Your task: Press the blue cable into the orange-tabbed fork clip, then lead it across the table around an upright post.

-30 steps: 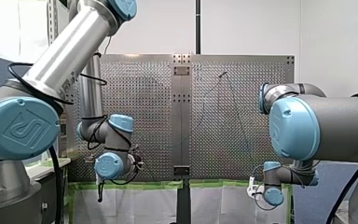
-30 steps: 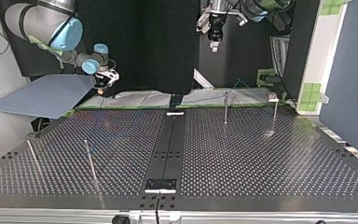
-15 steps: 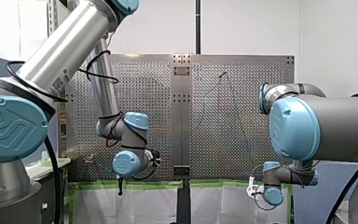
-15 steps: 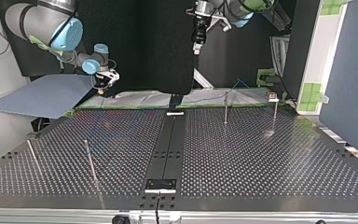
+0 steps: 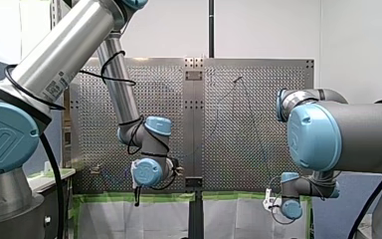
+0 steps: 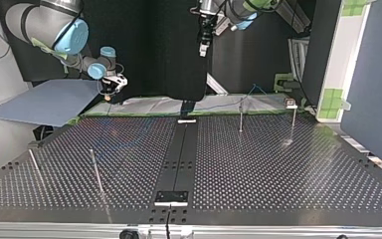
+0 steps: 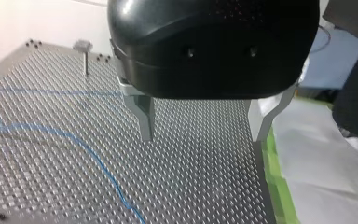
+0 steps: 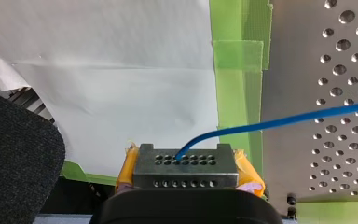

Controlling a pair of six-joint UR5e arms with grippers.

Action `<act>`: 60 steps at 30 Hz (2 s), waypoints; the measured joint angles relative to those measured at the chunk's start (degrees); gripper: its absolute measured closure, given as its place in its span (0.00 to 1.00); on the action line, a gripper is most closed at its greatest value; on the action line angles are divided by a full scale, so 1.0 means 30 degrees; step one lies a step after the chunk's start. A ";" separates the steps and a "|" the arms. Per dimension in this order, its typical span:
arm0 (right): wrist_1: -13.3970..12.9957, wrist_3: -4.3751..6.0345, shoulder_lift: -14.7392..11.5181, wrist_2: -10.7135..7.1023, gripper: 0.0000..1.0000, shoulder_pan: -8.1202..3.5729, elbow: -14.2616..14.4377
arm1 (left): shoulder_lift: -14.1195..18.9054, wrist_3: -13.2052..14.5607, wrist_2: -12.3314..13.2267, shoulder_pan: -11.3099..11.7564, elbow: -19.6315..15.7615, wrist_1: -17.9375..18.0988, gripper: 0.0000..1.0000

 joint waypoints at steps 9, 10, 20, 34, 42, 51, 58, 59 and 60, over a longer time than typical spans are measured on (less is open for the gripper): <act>0.0030 0.0000 0.0017 -0.0001 1.00 -0.0004 0.0000 | -0.0002 -0.0001 -0.0975 0.0289 0.0011 -0.0612 0.00; 0.0040 0.0001 0.0019 -0.0007 1.00 -0.0018 0.0000 | -0.0002 0.0003 -0.0969 0.0316 0.0012 -0.0591 0.00; 0.0062 0.0001 0.0019 -0.0001 1.00 -0.0088 -0.0001 | -0.0002 0.0259 -0.0887 0.0442 0.0011 -0.0272 0.00; 0.0058 0.0000 0.0020 0.0000 1.00 -0.0087 0.0001 | -0.0002 0.0270 -0.0885 0.0449 0.0011 -0.0263 0.00; 0.0059 0.0001 0.0020 0.0000 1.00 -0.0088 -0.0001 | -0.0002 0.0270 -0.0884 0.0448 0.0011 -0.0263 0.00; 0.0059 0.0001 0.0021 -0.0001 1.00 -0.0088 -0.0001 | -0.0002 0.0270 -0.0884 0.0448 0.0011 -0.0263 0.00; 0.0059 0.0001 0.0021 -0.0001 1.00 -0.0088 0.0000 | -0.0002 0.0270 -0.0884 0.0449 0.0011 -0.0263 0.00; 0.0059 0.0001 0.0019 0.0000 1.00 -0.0088 0.0000 | -0.0002 0.0270 -0.0884 0.0449 0.0011 -0.0263 0.00; 0.0059 0.0000 0.0020 0.0000 1.00 -0.0088 0.0000 | -0.0001 0.0270 -0.0885 0.0448 0.0012 -0.0263 0.00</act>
